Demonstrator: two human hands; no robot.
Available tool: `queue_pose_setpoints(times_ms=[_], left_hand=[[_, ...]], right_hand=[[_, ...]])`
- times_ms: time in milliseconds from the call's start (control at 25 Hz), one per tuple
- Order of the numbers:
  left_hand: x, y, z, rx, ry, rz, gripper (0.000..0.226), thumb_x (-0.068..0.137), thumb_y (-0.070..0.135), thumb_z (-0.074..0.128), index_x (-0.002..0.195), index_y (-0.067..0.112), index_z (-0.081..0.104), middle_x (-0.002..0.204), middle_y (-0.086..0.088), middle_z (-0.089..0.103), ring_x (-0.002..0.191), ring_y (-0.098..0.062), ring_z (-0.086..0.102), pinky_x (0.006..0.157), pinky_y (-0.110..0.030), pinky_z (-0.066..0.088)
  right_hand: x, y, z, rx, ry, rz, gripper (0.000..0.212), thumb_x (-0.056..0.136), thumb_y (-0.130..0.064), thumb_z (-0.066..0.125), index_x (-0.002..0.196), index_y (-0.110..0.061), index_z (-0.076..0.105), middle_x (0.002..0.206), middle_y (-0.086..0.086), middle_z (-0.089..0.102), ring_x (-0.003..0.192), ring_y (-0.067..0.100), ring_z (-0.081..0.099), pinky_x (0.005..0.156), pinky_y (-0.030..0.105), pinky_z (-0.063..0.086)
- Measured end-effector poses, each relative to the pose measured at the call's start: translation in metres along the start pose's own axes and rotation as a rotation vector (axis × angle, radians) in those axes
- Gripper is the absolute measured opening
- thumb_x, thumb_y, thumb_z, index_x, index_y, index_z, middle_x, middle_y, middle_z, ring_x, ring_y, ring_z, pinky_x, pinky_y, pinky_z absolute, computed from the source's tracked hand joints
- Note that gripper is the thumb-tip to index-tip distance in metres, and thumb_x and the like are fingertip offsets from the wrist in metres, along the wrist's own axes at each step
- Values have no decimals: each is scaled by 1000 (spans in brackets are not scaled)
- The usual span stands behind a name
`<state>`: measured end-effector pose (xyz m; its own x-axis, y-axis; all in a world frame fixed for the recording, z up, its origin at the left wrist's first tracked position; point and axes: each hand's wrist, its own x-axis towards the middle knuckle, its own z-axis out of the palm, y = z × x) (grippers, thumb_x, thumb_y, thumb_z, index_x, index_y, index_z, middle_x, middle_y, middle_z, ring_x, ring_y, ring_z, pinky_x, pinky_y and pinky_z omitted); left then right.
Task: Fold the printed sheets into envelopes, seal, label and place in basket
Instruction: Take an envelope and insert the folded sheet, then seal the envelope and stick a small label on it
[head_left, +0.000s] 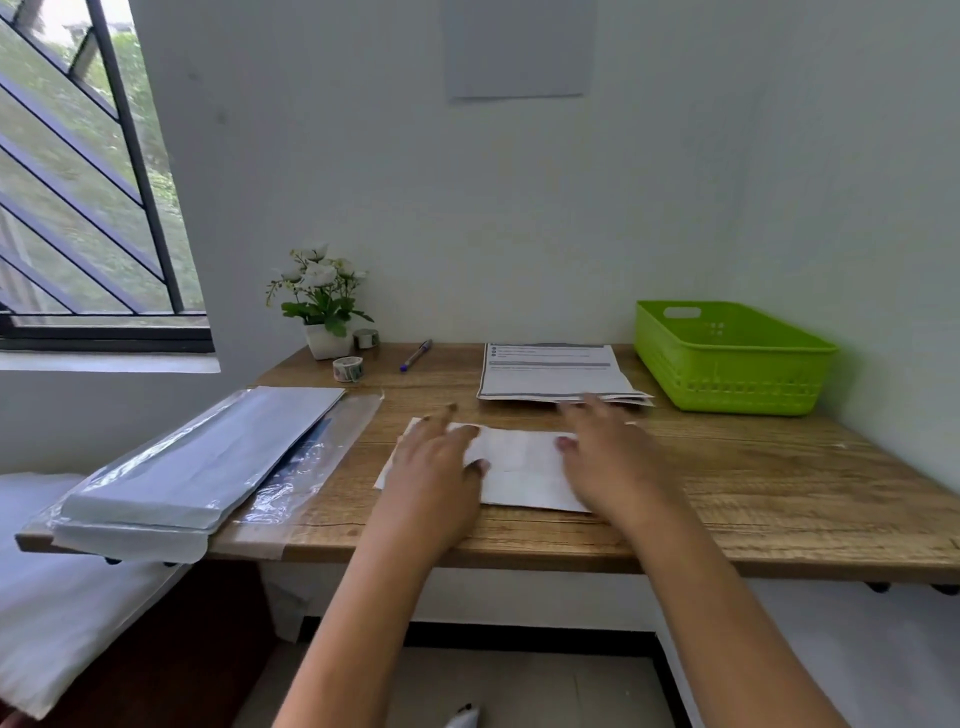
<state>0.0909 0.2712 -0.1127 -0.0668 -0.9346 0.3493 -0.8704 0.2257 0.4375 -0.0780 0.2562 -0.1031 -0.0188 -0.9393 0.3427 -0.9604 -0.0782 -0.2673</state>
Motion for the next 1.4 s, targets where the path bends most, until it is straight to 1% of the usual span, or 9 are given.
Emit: queue_pose_setpoints(times_ms=[80, 200, 600, 840, 920, 1040, 1160, 1280, 1400], left_hand=[[8, 11, 12, 94, -202, 86, 48, 100, 32, 34, 147, 26, 25, 158, 4, 12, 146, -19, 6, 117, -38, 7], [14, 11, 22, 256, -360, 31, 50, 100, 37, 19, 149, 31, 11, 159, 6, 6, 146, -27, 0, 116, -45, 3], [0, 7, 11, 391, -343, -195, 77, 89, 68, 14, 151, 24, 1, 158, -15, -1, 145, -35, 0, 116, -46, 6], [1, 5, -1, 364, -348, -239, 89, 83, 74, 26, 150, 16, 14, 156, -16, 17, 142, -32, 19, 112, -44, 24], [9, -5, -15, 308, -334, -221, 83, 85, 70, 35, 146, 15, 25, 152, -11, 29, 137, -28, 32, 106, -41, 34], [28, -37, -48, 243, -223, -208, 69, 89, 58, 45, 142, 16, 34, 147, -8, 38, 133, -26, 38, 106, -40, 35], [63, -76, -81, 163, -209, -284, 53, 90, 40, 55, 135, 14, 47, 139, -8, 49, 126, -26, 45, 103, -38, 36], [106, -116, -98, 147, -157, -340, 40, 90, 19, 57, 128, 7, 56, 130, -12, 56, 117, -28, 51, 101, -36, 41], [137, -151, -91, 57, -146, -374, 44, 87, 10, 58, 131, 10, 53, 131, -11, 54, 117, -29, 52, 99, -38, 46]], right_hand=[[-8, -17, 13, 40, -160, -120, 49, 101, -33, 31, 149, -24, 26, 160, -1, 16, 146, 21, 17, 117, 41, 17], [-8, -15, 23, -50, -301, -92, 54, 101, -43, 17, 152, -25, 13, 161, -4, 9, 148, 16, 6, 119, 41, 3], [-17, 20, 8, -119, -387, 43, 75, 91, -66, 10, 152, -23, 0, 161, -7, -4, 148, 14, -2, 119, 40, -1], [-13, 18, 0, -117, -423, 107, 81, 91, -67, 15, 153, -16, 2, 161, -1, -1, 149, 17, 0, 119, 41, 2], [-8, 6, 1, -97, -405, 60, 82, 91, -67, 18, 152, -14, 3, 161, 2, 0, 149, 17, 0, 119, 40, 3], [10, -28, -2, -54, -407, -99, 78, 93, -63, 24, 152, -14, 7, 161, 3, 3, 149, 19, 2, 119, 41, 5], [40, -73, -11, 0, -474, -280, 64, 97, -51, 33, 146, -11, 30, 157, 8, 22, 143, 26, 23, 113, 40, 22], [75, -117, -4, 51, -546, -362, 57, 99, -35, 42, 149, -14, 24, 157, 8, 23, 143, 25, 26, 112, 35, 24], [109, -149, 22, 99, -555, -360, 57, 97, -24, 48, 149, -16, 27, 156, 8, 27, 141, 25, 29, 113, 33, 28]])
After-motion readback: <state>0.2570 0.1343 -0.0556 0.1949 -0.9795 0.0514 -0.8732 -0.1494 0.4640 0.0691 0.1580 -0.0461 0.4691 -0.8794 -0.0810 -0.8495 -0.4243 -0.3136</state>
